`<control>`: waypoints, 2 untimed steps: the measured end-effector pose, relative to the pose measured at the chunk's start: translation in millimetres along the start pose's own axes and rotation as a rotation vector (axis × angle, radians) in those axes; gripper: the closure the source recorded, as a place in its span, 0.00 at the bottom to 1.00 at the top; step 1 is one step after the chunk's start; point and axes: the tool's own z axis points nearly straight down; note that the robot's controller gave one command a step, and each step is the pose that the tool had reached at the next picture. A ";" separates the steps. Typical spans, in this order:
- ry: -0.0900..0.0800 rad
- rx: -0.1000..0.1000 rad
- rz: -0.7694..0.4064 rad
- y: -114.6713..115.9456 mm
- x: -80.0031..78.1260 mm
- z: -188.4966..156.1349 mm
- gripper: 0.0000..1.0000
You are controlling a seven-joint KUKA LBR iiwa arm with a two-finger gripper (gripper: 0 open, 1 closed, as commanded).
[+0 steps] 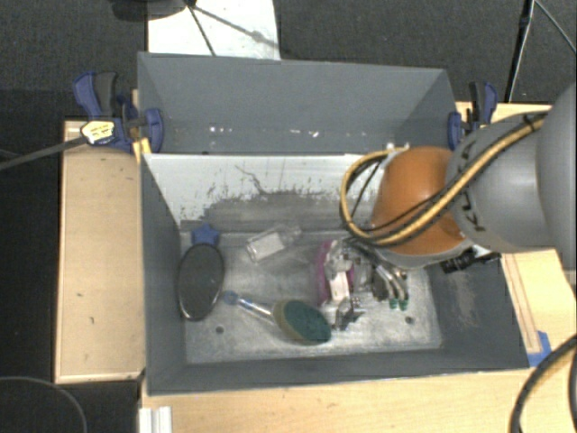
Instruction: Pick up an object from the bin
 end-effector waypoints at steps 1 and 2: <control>-0.006 -0.002 0.240 -10.0 -7.9 -4.6 0.00; -0.029 -0.007 0.334 -3.8 -13.2 3.8 0.00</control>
Offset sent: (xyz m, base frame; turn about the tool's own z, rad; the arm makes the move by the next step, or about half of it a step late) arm 0.0060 -0.0112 0.0024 0.2413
